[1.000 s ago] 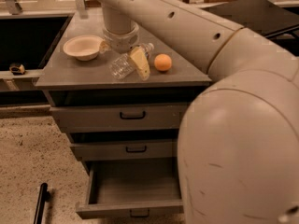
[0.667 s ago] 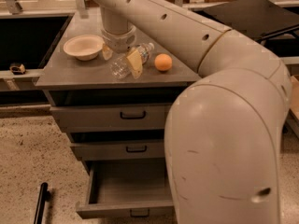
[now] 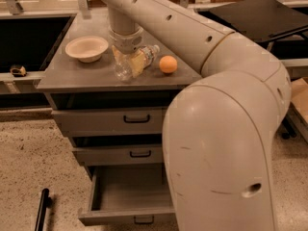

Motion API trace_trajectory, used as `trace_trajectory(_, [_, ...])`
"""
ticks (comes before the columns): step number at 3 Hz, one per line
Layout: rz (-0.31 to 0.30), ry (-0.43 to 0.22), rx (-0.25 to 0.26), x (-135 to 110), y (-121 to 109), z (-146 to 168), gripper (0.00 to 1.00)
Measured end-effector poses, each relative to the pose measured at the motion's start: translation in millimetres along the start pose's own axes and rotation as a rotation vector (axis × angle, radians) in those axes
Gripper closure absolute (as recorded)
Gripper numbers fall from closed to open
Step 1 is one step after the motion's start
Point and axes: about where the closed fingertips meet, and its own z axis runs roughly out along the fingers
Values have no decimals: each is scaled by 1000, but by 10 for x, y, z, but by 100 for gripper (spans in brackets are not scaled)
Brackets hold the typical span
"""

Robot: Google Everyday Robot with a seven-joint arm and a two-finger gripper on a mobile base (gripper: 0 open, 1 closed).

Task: Place water bottle into bottom drawer

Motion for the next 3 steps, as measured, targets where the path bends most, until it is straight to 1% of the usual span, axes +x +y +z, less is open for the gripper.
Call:
trace_trajectory(1, [17, -19, 56, -166, 24, -354, 94])
trace_trajectory(2, [17, -53, 166, -352, 192, -918, 100])
trace_trajectory(3, [77, -41, 220, -401, 572, -1311, 100])
